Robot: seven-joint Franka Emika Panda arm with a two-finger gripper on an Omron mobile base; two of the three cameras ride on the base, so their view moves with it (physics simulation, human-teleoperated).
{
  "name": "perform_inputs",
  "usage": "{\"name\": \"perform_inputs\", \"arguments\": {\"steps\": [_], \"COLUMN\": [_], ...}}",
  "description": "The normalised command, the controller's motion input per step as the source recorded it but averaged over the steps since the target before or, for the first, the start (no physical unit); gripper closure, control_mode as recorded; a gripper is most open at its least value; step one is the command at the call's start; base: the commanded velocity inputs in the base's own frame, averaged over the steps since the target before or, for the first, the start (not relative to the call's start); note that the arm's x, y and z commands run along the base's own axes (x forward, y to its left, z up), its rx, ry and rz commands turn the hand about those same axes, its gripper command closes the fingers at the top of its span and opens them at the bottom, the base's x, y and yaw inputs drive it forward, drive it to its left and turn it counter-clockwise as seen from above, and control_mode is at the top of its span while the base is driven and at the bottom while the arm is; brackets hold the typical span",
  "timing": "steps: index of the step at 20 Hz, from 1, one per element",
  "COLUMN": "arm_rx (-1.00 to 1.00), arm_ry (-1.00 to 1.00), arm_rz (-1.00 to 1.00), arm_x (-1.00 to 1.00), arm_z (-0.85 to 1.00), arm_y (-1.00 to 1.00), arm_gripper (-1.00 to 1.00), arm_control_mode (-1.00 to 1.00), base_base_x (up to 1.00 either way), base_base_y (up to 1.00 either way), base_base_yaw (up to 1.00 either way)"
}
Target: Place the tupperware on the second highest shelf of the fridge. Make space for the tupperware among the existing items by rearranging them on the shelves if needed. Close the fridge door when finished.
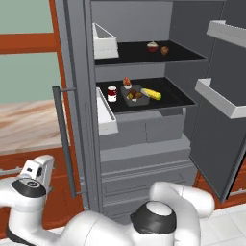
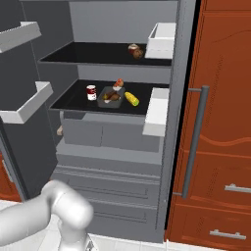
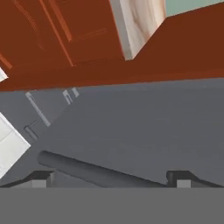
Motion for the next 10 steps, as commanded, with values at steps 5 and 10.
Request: {"name": "perform_inputs", "arguments": {"steps": [5, 10], "arm_rx": [-0.13, -0.01], "arm_ry": [0.00, 0.05], "arm_rz": [-0.07, -0.08], "arm_x": [0.67, 0.53], "arm_z": [-0.17, -0.33], "arm_y": [0.34, -0.56], "arm_gripper": [-1.00, -1.00], "arm_control_mode": [-1.00, -1.00], "base_base_x": [0.00, 0.00], "base_base_y": [0.00, 0.00], "base_base_yaw": [0.00, 0.00]}}
